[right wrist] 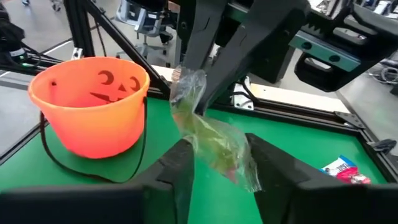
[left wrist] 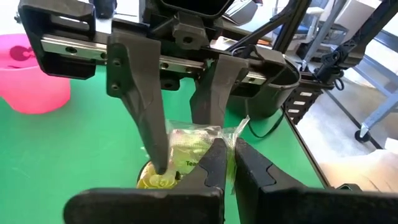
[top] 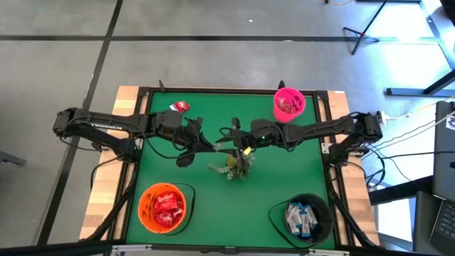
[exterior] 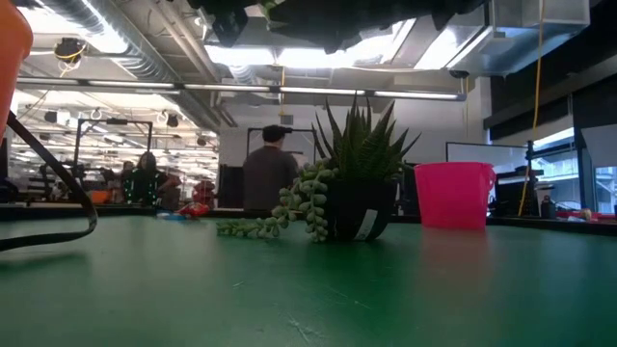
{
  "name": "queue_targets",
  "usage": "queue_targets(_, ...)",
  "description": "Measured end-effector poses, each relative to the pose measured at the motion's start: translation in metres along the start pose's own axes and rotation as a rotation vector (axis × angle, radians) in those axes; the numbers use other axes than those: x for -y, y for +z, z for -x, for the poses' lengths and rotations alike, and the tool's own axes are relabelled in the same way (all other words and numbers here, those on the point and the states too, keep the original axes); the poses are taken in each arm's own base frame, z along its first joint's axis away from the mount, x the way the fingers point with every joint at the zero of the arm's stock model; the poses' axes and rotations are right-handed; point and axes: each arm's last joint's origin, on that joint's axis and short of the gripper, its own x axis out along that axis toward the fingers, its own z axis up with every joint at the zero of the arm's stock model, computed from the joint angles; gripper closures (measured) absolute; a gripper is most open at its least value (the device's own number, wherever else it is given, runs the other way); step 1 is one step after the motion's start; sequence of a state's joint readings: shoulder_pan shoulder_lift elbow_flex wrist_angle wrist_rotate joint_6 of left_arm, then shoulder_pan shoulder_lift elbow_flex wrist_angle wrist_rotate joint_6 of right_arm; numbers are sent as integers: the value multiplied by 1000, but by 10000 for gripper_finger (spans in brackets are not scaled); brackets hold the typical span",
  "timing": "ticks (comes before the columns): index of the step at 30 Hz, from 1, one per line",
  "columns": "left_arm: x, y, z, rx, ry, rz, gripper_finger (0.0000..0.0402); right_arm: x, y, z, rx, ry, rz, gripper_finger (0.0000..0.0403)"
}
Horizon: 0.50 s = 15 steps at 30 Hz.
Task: Sort candy
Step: Put the green gummy into the pink bucket
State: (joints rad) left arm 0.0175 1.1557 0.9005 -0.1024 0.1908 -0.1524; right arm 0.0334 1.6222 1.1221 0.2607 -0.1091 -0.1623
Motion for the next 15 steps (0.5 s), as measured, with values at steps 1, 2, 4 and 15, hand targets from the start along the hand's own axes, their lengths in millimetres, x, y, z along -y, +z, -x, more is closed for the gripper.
queue_targets(1, 0, 0, 0, 1, 4, 3, 401, 0, 0, 0, 1, 11, 0, 272)
queue_targets(2, 0, 0, 0, 2, 11, 4, 401, 0, 0, 0, 1, 16, -1, 280)
queue_targets(4, -1, 0, 0, 4, 24, 20, 400, 0, 0, 0, 0, 17, -1, 295)
queue_targets(15, -2, 0, 0, 12, 81, 28, 275, 0, -1, 2, -30, -1, -27, 356)
